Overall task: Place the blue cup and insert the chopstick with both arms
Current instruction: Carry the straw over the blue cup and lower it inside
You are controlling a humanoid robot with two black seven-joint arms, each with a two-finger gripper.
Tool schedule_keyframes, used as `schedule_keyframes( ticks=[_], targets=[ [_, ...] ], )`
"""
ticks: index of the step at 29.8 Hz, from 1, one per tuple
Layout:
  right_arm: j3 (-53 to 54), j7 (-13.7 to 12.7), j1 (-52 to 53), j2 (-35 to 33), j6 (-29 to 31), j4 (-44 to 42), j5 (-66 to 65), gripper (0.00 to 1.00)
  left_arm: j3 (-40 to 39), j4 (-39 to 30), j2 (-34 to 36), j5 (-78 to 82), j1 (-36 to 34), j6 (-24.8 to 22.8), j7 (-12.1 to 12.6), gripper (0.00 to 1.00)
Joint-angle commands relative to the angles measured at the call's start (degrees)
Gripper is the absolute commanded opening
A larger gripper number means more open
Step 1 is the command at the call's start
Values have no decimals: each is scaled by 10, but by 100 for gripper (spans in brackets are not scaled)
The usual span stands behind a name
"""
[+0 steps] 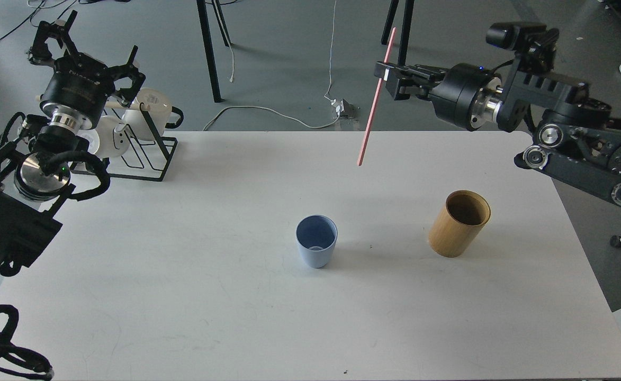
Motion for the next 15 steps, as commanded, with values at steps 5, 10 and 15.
schedule_keyframes(
  ticks=[5,10,15],
  targets=[
    [-5,0,-35,96,-9,-24,3,1,0,4,0,0,1,0,-1,100],
    [-53,0,-27,102,-9,-24,2,1,-1,11,-1,0,0,0,-1,100],
    [-66,0,-37,107,-8,-28,0,1,-1,11,-1,0,0,0,-1,100]
  ],
)
